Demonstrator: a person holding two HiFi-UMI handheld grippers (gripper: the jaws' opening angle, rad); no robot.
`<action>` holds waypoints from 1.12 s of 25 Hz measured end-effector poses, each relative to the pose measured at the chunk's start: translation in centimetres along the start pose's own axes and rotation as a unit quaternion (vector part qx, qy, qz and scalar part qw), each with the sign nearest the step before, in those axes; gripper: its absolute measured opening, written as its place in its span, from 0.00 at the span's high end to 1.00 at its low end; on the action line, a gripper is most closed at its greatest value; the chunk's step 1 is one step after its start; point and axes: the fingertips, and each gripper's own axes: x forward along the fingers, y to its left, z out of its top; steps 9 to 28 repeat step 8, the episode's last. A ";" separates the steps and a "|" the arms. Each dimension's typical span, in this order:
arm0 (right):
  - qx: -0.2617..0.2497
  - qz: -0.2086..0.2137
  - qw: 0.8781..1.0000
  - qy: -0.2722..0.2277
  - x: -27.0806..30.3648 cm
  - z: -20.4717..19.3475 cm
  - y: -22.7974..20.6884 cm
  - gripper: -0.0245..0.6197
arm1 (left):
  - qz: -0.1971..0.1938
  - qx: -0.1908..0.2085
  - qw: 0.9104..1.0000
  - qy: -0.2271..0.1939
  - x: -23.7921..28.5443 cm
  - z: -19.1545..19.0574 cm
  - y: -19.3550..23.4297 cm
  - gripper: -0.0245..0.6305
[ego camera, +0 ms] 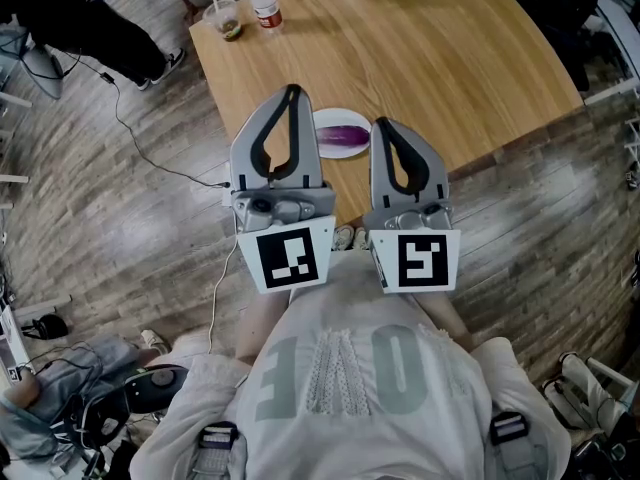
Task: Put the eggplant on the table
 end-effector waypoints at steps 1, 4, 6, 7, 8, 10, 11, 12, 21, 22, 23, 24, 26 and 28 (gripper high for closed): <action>0.000 0.001 1.000 0.000 0.1 0.0 0.0 0.93 | 0.000 -0.001 1.000 0.001 0.0 -0.1 0.1 0.95; 0.006 0.000 1.000 0.003 0.6 0.1 0.1 0.93 | 0.001 -0.004 1.000 -0.002 0.2 0.0 0.6 0.95; 0.007 0.000 1.000 0.005 0.6 0.2 0.2 0.93 | 0.002 -0.004 1.000 -0.004 0.3 0.2 0.8 0.95; 0.006 0.001 1.000 0.005 0.7 0.3 0.3 0.93 | 0.003 -0.004 1.000 -0.005 0.3 0.2 0.9 0.95; 0.006 0.001 1.000 0.005 0.7 0.3 0.3 0.93 | 0.003 -0.004 1.000 -0.006 0.2 0.3 1.0 0.95; 0.006 0.001 1.000 0.005 0.7 0.3 0.3 0.93 | 0.003 -0.004 1.000 -0.006 0.2 0.3 1.0 0.95; 0.006 0.001 1.000 0.005 0.7 0.3 0.3 0.93 | 0.003 -0.004 1.000 -0.006 0.2 0.3 1.0 0.95; 0.006 0.001 1.000 0.005 0.7 0.3 0.3 0.93 | 0.003 -0.004 1.000 -0.006 0.2 0.3 1.0 0.95; 0.006 0.001 1.000 0.005 0.7 0.3 0.3 0.93 | 0.003 -0.004 1.000 -0.006 0.2 0.3 1.0 0.95; 0.006 0.001 1.000 0.005 0.7 0.3 0.3 0.93 | 0.003 -0.004 1.000 -0.006 0.2 0.3 1.0 0.95; 0.006 0.001 1.000 0.005 0.7 0.3 0.3 0.93 | 0.003 -0.004 1.000 -0.006 0.2 0.3 1.0 0.95; 0.006 0.001 1.000 0.005 0.7 0.3 0.3 0.93 | 0.003 -0.004 1.000 -0.006 0.2 0.3 1.0 0.95; 0.006 0.001 1.000 0.005 0.7 0.3 0.3 0.93 | 0.003 -0.004 1.000 -0.006 0.2 0.3 1.0 0.95; 0.006 0.001 1.000 0.005 0.7 0.3 0.3 0.93 | 0.003 -0.004 1.000 -0.006 0.2 0.3 1.0 0.95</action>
